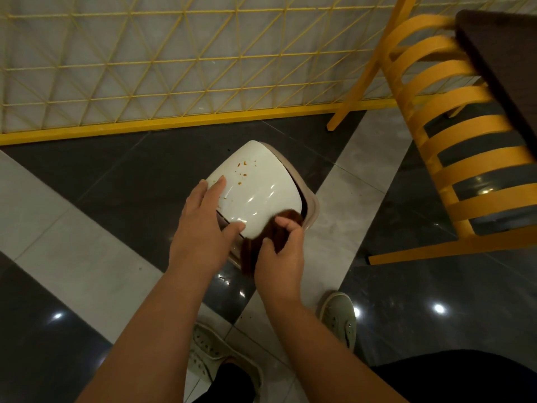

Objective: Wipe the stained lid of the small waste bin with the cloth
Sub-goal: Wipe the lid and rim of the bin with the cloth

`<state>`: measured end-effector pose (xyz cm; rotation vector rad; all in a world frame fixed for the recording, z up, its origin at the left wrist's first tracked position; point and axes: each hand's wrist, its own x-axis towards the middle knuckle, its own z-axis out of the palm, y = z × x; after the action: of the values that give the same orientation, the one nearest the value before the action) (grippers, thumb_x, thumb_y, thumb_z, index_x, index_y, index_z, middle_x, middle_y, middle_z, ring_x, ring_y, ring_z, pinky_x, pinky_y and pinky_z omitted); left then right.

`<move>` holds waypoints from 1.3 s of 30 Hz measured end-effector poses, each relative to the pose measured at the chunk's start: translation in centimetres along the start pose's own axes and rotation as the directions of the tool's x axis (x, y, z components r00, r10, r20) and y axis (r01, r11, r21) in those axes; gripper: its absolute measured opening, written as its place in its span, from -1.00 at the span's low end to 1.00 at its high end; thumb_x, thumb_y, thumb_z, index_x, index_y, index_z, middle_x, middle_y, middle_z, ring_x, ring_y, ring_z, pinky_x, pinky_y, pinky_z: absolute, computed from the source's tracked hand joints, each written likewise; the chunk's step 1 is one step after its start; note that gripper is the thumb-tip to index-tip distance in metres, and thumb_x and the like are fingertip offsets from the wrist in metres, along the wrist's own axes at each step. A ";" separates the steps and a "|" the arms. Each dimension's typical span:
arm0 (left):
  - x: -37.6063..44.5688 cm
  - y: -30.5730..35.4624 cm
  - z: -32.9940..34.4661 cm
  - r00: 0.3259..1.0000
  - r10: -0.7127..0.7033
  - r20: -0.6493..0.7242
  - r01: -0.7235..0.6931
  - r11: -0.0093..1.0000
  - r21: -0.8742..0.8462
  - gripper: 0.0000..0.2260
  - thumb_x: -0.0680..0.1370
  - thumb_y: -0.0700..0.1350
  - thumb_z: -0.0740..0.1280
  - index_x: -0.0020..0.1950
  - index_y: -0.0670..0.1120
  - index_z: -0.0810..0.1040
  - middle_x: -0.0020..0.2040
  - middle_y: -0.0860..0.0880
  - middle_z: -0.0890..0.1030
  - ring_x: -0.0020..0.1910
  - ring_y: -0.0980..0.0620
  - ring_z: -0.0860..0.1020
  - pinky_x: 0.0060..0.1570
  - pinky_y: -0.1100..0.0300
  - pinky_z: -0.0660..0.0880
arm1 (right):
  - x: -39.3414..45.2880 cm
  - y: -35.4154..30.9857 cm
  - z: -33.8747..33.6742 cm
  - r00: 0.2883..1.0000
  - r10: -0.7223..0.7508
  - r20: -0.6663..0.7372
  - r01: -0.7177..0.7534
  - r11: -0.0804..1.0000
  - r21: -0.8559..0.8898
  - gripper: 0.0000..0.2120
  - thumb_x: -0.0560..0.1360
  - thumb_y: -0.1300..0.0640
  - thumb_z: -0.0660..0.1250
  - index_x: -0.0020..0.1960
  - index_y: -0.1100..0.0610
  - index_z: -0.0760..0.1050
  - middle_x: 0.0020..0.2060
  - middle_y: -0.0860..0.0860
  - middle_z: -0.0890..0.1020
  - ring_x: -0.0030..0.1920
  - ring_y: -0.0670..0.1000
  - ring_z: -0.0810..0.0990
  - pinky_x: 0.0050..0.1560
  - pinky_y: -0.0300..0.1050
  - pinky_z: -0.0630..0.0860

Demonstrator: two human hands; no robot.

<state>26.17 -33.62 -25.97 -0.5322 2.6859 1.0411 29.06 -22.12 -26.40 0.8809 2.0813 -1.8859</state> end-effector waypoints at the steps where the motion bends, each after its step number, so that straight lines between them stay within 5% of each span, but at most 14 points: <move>1: 0.0 0.0 0.0 1.000 -0.002 0.002 0.002 1.000 0.000 -0.24 0.46 -0.05 0.44 0.51 0.21 0.06 0.55 0.08 0.01 0.50 -0.03 0.13 0.36 -0.16 0.31 | 0.2 -0.1 -0.4 1.000 0.017 0.000 -0.017 1.000 0.006 -0.62 0.57 0.30 0.23 0.22 -0.13 0.34 0.30 -0.09 0.41 0.32 0.00 0.41 0.28 0.09 0.49; 4: 0.0 0.1 0.1 1.000 0.008 -0.007 -0.008 1.000 -0.007 -0.25 0.47 -0.06 0.43 0.52 0.20 0.07 0.55 0.08 0.01 0.51 -0.03 0.12 0.36 -0.15 0.31 | 2.4 -1.4 -0.8 0.999 0.027 -0.033 -0.026 0.999 0.027 -0.64 0.57 0.31 0.22 0.24 -0.08 0.35 0.14 -0.16 0.44 0.21 -0.07 0.45 0.22 -0.14 0.48; 7: 0.1 0.0 0.2 1.000 0.013 -0.012 -0.013 1.000 0.003 -0.25 0.47 -0.07 0.43 0.52 0.19 0.07 0.55 0.09 0.00 0.51 -0.02 0.11 0.36 -0.17 0.31 | 2.6 -2.3 -0.1 0.986 -0.168 -0.004 0.168 0.984 -0.063 -0.68 0.56 0.29 0.23 0.14 -0.12 0.39 0.02 -0.30 0.40 0.13 -0.16 0.43 0.07 -0.29 0.45; 10: 0.3 0.0 -0.2 1.000 0.009 0.005 -0.009 1.000 0.009 -0.27 0.48 -0.07 0.41 0.52 0.20 0.07 0.55 0.10 -0.01 0.52 -0.03 0.09 0.36 -0.18 0.30 | 0.4 -0.7 -0.1 0.928 -0.323 0.187 0.358 0.911 -0.203 -0.69 0.55 0.29 0.24 0.04 -0.14 0.43 0.18 -0.19 0.46 0.20 -0.18 0.43 0.15 -0.33 0.44; 13: 0.5 0.2 -0.7 0.999 0.025 0.021 -0.028 0.988 0.154 -0.34 0.53 0.02 0.31 0.52 0.20 0.03 0.57 0.06 -0.03 0.54 -0.07 -0.02 0.45 -0.22 0.07 | -0.7 1.4 -1.5 0.946 -0.210 0.246 0.260 0.946 -0.192 -0.64 0.54 0.34 0.23 -0.06 -0.15 0.49 0.19 -0.09 0.49 0.17 -0.09 0.51 0.08 -0.19 0.59; 15: 0.4 0.5 -1.0 0.999 0.049 -0.025 -0.040 0.958 0.284 -0.41 0.55 0.10 0.22 0.53 0.18 0.05 0.58 0.04 -0.06 0.55 -0.06 -0.14 0.45 -0.22 -0.15 | -0.5 2.0 -3.1 0.972 -0.129 0.196 0.162 0.973 -0.165 -0.60 0.53 0.37 0.21 -0.10 -0.16 0.51 0.11 -0.02 0.56 0.09 0.03 0.58 -0.04 -0.04 0.64; 18: 0.4 1.7 -1.1 0.985 0.128 -0.116 -0.081 0.935 0.346 -0.45 0.56 0.13 0.17 0.52 0.08 0.14 0.58 -0.02 -0.04 0.54 -0.08 -0.12 0.44 -0.18 -0.24 | 0.0 2.6 -6.0 0.996 -0.050 0.067 0.054 0.997 -0.058 -0.65 0.56 0.34 0.20 -0.09 -0.11 0.53 -0.02 0.02 0.62 -0.08 0.11 0.65 -0.33 0.00 0.65; 22: 0.7 3.4 -0.2 0.969 0.212 -0.125 -0.140 0.892 0.429 -0.46 0.57 0.05 0.17 0.53 0.01 0.13 0.53 -0.03 0.14 0.51 -0.06 0.06 0.43 -0.19 -0.22 | 1.0 3.3 -8.1 0.994 0.043 -0.103 -0.043 0.999 -0.003 -0.67 0.56 0.32 0.22 -0.07 -0.12 0.53 0.04 -0.02 0.61 0.03 0.09 0.64 -0.08 0.20 0.65; 25: 1.2 3.9 0.6 0.979 0.189 -0.081 -0.131 0.878 0.460 -0.46 0.58 0.07 0.14 0.54 0.03 0.09 0.52 -0.01 0.15 0.50 -0.04 0.09 0.42 -0.20 -0.25 | 1.8 2.8 -8.4 0.993 0.003 -0.119 -0.006 1.000 -0.025 -0.69 0.56 0.29 0.23 -0.05 -0.14 0.53 0.08 -0.04 0.59 0.06 0.05 0.61 -0.08 0.15 0.66; 34: 2.1 3.2 0.5 0.982 0.173 -0.077 -0.124 0.894 0.432 -0.47 0.58 0.08 0.19 0.53 0.11 0.12 0.52 0.02 0.18 0.48 -0.05 0.16 0.43 -0.21 -0.17 | 5.4 0.7 -5.8 0.944 -0.249 0.218 0.309 0.900 -0.307 -0.72 0.56 0.20 0.23 0.02 -0.21 0.47 0.17 -0.11 0.47 0.16 -0.04 0.51 0.07 0.01 0.61; 39: 2.1 2.9 0.4 0.981 0.170 -0.091 -0.124 0.916 0.381 -0.49 0.59 -0.02 0.22 0.52 0.10 0.16 0.52 0.02 0.20 0.48 -0.06 0.17 0.44 -0.22 -0.11 | 5.3 0.5 -4.0 0.949 -0.207 0.238 0.284 0.890 -0.356 -0.77 0.53 0.22 0.21 0.07 -0.09 0.40 0.13 -0.04 0.48 0.08 -0.05 0.51 0.05 -0.07 0.60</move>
<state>23.07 -31.85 -25.19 -0.3318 2.9687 0.5125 26.07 -16.73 -28.88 0.3387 2.4082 -1.5002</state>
